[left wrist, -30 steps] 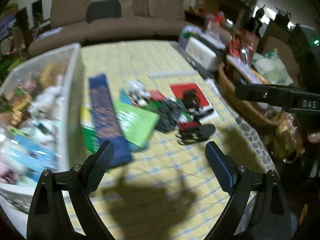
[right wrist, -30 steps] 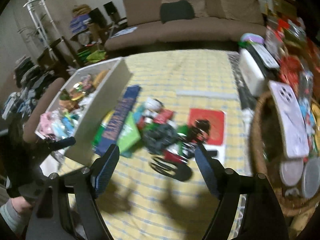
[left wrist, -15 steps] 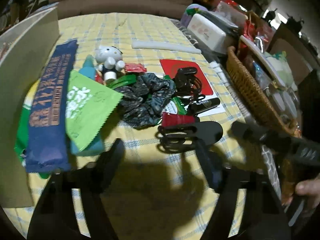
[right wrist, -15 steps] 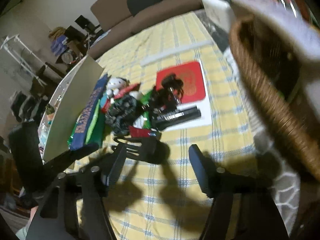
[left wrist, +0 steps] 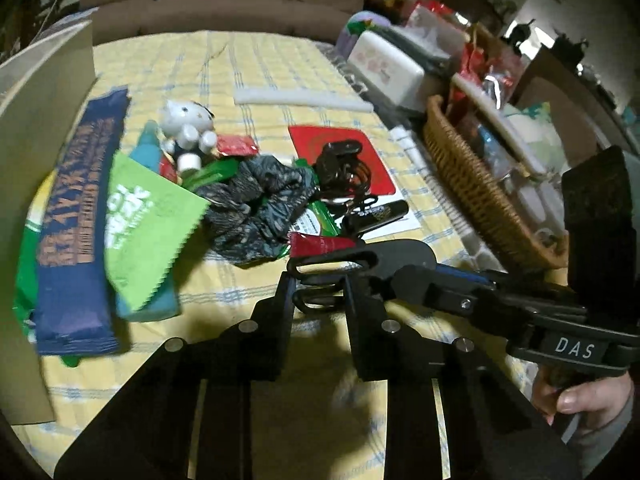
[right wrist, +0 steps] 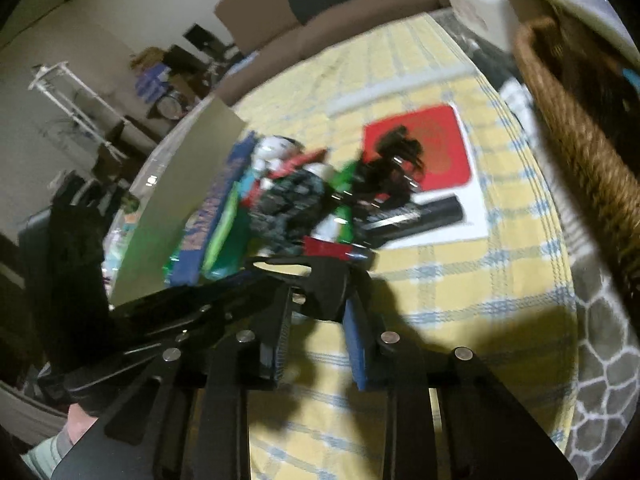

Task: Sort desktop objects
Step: 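Grasp the black hair claw clip with the left tool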

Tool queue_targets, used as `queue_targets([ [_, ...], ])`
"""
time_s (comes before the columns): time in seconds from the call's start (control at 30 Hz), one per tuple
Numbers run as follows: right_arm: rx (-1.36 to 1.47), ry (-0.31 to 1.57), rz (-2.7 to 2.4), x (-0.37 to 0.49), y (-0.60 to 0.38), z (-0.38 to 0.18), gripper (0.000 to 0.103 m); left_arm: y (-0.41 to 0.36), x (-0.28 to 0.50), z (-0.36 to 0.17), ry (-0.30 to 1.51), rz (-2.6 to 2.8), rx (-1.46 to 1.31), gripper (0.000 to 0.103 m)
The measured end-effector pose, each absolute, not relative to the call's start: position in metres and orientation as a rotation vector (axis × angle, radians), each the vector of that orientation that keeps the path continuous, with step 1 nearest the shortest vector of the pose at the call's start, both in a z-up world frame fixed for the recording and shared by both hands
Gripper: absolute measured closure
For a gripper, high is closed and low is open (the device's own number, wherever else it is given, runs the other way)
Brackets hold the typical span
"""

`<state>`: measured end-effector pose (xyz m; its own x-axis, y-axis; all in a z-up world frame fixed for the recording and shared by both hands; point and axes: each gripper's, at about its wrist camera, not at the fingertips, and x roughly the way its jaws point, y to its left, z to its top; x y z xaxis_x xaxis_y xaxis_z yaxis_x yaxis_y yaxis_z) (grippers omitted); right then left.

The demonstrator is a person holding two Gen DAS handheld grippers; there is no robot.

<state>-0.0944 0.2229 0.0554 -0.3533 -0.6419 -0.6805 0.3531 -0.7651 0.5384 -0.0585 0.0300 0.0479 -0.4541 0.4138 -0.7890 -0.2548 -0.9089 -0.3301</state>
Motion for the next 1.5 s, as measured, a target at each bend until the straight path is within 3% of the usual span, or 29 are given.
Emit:
queue_targets([
  [0.23, 1.294, -0.391, -2.042, -0.08, 0.195, 0.049, 0.076, -0.002, -0.032, 0.086, -0.204, 2.391, -1.289, 0.081],
  [0.43, 1.401, -0.502, -1.832, -0.075, 0.169, 0.02, 0.072, -0.015, -0.026, 0.105, -0.288, 2.323, -1.276, 0.079],
  [0.5, 1.436, -0.446, -1.845, -0.074, 0.162, 0.016, 0.071, -0.006, -0.03, 0.104, -0.294, 2.281, -1.299, 0.079],
  [0.57, 1.466, -0.345, -1.906, -0.073, 0.163, 0.019, 0.057, 0.011, -0.033, 0.096, -0.271, 2.252, -1.321, 0.079],
  [0.67, 1.484, -0.243, -2.005, -0.074, 0.181, 0.028, 0.048, 0.028, -0.037, 0.082, -0.313, 2.212, -1.344, 0.074],
  [0.83, 1.489, -0.262, -2.177, -0.081, 0.24, 0.035, 0.047, 0.062, -0.039, 0.062, -0.41, 2.096, -1.348, 0.077],
  [1.0, 1.421, -0.355, -2.154, -0.084, 0.254, 0.034, 0.06, 0.061, -0.041, 0.066, -0.454, 2.105, -1.326, 0.078],
  [1.2, 1.304, -0.219, -2.238, -0.085, 0.238, 0.054, 0.059, -0.002, -0.025, 0.063, -0.36, 2.272, -1.365, 0.068],
  [1.23, 1.283, -0.187, -2.243, -0.089, 0.234, 0.056, 0.053, -0.012, -0.023, 0.057, -0.364, 2.275, -1.388, 0.068],
  [1.27, 1.269, -0.14, -2.245, -0.089, 0.228, 0.056, 0.038, -0.019, -0.021, 0.051, -0.37, 2.271, -1.405, 0.067],
  [1.3, 1.262, -0.093, -2.253, -0.088, 0.224, 0.054, 0.032, -0.023, -0.019, 0.048, -0.378, 2.27, -1.413, 0.065],
  [1.4, 1.269, 0.014, -2.245, -0.091, 0.209, 0.041, 0.032, -0.034, -0.018, 0.038, -0.456, 2.25, -1.417, 0.056],
  [1.5, 1.286, 0.027, -2.197, -0.091, 0.198, 0.03, 0.034, -0.037, -0.021, 0.036, -0.52, 2.22, -1.392, 0.056],
])
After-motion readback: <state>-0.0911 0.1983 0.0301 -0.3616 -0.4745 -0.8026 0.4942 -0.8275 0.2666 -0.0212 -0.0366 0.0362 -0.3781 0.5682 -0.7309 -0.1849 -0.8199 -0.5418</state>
